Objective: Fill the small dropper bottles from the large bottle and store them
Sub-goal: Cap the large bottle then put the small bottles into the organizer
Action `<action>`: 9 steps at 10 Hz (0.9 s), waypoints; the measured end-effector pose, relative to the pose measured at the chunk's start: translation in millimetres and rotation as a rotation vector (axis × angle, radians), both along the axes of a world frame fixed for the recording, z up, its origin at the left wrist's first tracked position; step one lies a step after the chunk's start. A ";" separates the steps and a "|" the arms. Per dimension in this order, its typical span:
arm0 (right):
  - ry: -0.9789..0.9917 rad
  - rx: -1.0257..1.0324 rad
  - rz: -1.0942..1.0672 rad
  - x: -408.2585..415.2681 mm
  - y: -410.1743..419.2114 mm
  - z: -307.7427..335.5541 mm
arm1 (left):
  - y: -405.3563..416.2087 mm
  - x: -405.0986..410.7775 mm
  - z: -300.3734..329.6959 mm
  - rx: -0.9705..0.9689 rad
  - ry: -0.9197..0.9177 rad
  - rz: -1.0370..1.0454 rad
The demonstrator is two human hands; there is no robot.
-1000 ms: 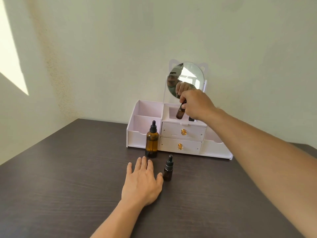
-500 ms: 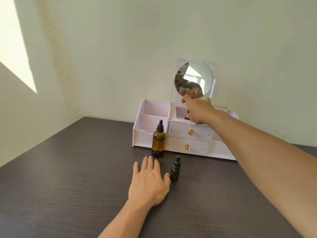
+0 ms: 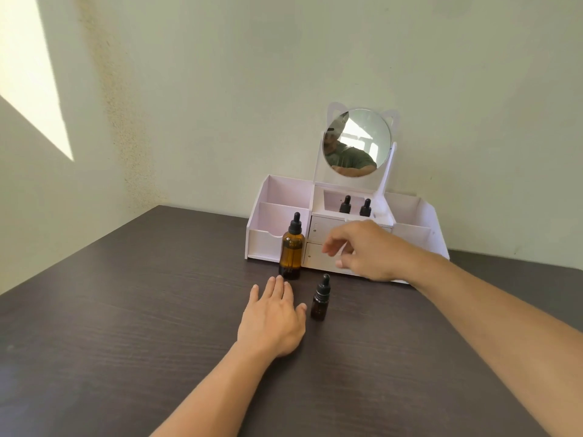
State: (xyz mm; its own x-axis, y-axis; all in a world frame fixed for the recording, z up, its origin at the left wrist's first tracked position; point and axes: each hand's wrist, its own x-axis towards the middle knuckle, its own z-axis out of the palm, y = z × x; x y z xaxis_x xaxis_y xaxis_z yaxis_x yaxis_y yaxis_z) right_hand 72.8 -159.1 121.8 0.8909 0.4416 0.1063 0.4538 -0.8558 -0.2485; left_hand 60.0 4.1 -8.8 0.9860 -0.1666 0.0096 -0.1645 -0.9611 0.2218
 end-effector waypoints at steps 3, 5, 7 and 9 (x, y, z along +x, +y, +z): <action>0.082 -0.032 0.023 -16.5 6.6 -28.0 | 16.9 0.4 -0.3 -0.016 -0.054 -0.071; -0.007 -0.067 0.020 -13.6 12.5 -36.0 | 15.5 1.6 -3.3 -0.018 -0.063 -0.063; -0.271 0.103 -0.096 11.9 2.9 17.8 | 16.0 2.5 -3.4 -0.018 -0.046 -0.069; -0.567 0.132 -0.248 56.3 3.2 56.6 | 15.1 0.9 -2.4 -0.013 -0.048 -0.069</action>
State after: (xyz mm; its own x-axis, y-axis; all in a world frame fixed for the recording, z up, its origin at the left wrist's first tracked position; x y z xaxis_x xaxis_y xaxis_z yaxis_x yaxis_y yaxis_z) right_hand 129.2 -155.9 178.4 0.7543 0.1800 0.6314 0.3381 -0.9309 -0.1385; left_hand 60.9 19.2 -11.1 0.9704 -0.2340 0.0594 -0.2414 -0.9442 0.2239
